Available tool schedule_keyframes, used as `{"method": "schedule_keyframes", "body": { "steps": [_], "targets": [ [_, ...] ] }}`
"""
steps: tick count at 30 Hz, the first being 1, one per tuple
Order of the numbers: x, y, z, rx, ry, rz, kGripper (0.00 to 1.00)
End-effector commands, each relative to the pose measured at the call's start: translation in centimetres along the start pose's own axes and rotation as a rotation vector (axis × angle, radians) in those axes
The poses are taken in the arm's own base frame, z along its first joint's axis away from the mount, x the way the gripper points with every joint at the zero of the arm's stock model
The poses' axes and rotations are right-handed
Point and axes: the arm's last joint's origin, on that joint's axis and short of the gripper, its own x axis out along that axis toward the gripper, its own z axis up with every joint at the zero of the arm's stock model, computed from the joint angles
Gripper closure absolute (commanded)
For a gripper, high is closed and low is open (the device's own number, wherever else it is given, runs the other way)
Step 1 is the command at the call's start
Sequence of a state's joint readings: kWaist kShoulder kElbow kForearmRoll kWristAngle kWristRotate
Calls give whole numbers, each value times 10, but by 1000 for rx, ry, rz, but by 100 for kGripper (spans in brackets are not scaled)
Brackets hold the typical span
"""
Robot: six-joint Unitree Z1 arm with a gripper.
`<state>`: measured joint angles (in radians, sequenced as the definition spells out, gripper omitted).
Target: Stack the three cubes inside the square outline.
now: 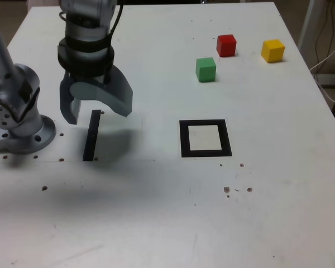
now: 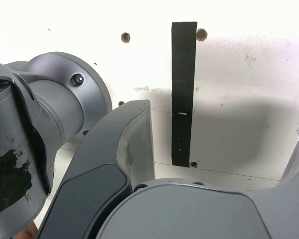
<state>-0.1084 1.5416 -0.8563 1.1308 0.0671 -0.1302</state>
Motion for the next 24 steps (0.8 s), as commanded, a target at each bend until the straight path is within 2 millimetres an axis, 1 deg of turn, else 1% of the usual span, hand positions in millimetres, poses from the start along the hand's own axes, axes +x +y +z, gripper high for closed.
{"method": "schedule_keyframes", "body": {
  "steps": [1, 16, 24],
  "targets": [
    [-1, 0, -1, 1, 3, 2, 0],
    [-2, 0, 1, 0, -4, 2, 0],
    [-15, 6, 13, -5, -28, 5, 0]
  ]
}}
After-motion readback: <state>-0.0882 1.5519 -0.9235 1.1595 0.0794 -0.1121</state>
